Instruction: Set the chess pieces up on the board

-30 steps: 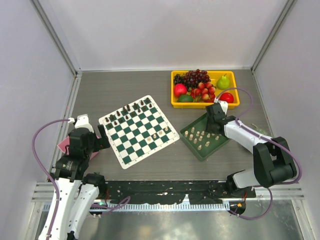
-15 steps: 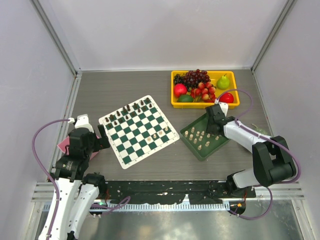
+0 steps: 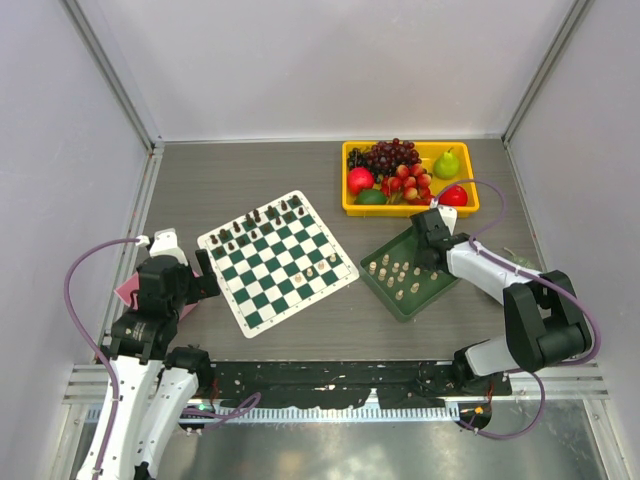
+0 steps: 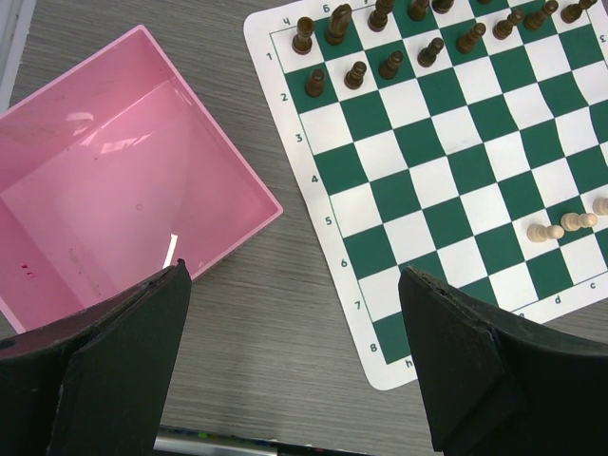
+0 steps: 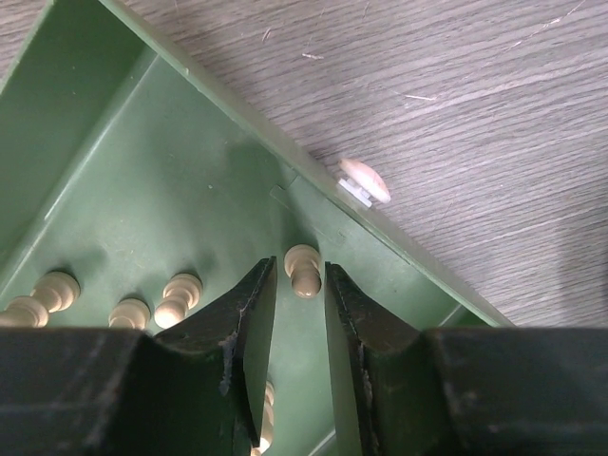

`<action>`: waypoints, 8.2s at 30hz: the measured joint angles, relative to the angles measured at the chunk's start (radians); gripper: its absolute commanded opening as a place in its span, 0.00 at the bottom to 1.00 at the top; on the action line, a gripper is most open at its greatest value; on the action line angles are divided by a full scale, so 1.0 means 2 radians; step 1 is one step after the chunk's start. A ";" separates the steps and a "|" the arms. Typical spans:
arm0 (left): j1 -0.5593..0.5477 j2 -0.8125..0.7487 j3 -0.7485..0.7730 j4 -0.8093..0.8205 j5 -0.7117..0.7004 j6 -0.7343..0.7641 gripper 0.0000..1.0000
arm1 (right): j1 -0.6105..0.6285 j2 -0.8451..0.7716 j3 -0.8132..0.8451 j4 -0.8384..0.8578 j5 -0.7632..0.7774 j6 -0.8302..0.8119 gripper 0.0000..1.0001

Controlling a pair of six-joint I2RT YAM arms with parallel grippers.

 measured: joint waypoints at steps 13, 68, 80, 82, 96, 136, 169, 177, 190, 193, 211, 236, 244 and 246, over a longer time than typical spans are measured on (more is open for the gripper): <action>0.000 0.000 0.000 0.000 0.000 0.000 0.99 | 0.000 -0.002 0.000 -0.003 -0.002 0.000 0.13; 0.000 -0.007 0.000 0.000 -0.004 0.000 0.99 | 0.419 0.311 0.396 -0.048 -0.017 -0.004 0.11; 0.000 -0.007 0.000 0.000 -0.004 0.000 0.99 | 0.414 0.316 0.396 -0.049 -0.008 -0.006 0.11; 0.000 -0.007 0.000 0.000 -0.004 0.000 0.99 | 0.413 0.319 0.396 -0.048 -0.008 -0.006 0.12; 0.000 -0.007 0.000 0.000 -0.004 0.000 0.99 | 0.413 0.330 0.396 -0.043 -0.001 -0.006 0.41; 0.000 -0.007 0.000 0.000 -0.004 0.000 0.99 | 0.006 -0.137 -0.033 -0.042 0.007 0.008 0.45; 0.000 -0.006 0.000 0.000 -0.003 0.000 0.99 | -0.030 -0.053 -0.043 -0.024 -0.040 -0.008 0.26; 0.000 -0.006 0.000 0.000 -0.002 0.000 0.99 | -0.030 -0.051 -0.043 -0.024 -0.042 -0.011 0.26; 0.000 -0.006 0.000 0.000 0.000 0.000 0.99 | -0.030 -0.058 -0.042 -0.028 -0.042 -0.014 0.34; 0.000 -0.006 0.000 0.000 0.000 0.000 0.99 | -0.030 -0.062 -0.041 -0.028 -0.040 -0.014 0.34; 0.000 -0.006 0.000 0.000 0.000 0.000 0.99 | -0.030 -0.063 -0.035 -0.029 -0.036 -0.014 0.26; 0.000 -0.006 0.000 0.000 0.000 0.000 0.99 | -0.030 -0.115 -0.025 -0.039 -0.063 -0.024 0.11; 0.000 -0.006 0.000 0.000 0.000 0.000 0.99 | 0.009 -0.174 0.028 -0.065 -0.073 -0.023 0.12; 0.000 -0.006 0.000 0.000 0.000 0.000 0.99 | 0.062 -0.177 0.048 -0.069 -0.063 -0.022 0.11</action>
